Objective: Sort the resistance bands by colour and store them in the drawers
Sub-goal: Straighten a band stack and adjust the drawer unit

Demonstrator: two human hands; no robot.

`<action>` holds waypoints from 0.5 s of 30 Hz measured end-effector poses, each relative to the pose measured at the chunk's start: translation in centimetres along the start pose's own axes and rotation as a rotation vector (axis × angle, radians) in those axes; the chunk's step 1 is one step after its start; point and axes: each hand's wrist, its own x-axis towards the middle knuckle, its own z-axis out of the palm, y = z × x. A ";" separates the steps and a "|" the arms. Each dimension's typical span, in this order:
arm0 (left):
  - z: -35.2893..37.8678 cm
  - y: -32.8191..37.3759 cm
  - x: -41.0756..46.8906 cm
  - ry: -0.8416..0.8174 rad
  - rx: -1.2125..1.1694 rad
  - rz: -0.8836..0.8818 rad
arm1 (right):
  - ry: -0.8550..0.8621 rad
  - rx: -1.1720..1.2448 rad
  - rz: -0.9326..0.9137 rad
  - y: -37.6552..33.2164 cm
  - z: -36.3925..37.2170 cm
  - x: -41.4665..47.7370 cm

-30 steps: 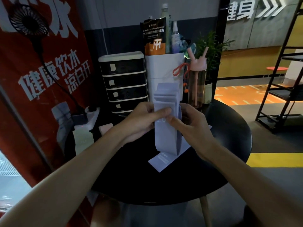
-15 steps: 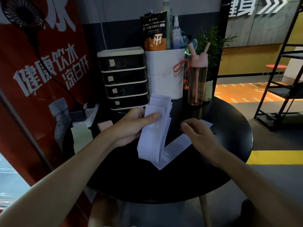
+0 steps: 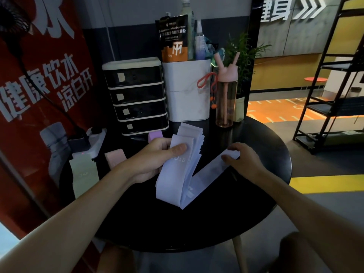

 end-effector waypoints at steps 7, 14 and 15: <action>1.6 0.3 2.4 0.006 -0.018 0.071 | 0.019 -0.234 0.196 1.3 -0.6 3.0; 2.7 0.0 5.0 0.159 -0.123 0.178 | 0.135 0.019 0.195 3.0 -0.3 4.0; 2.7 0.0 5.3 0.189 -0.119 0.193 | 0.155 0.086 0.167 2.9 -0.4 3.9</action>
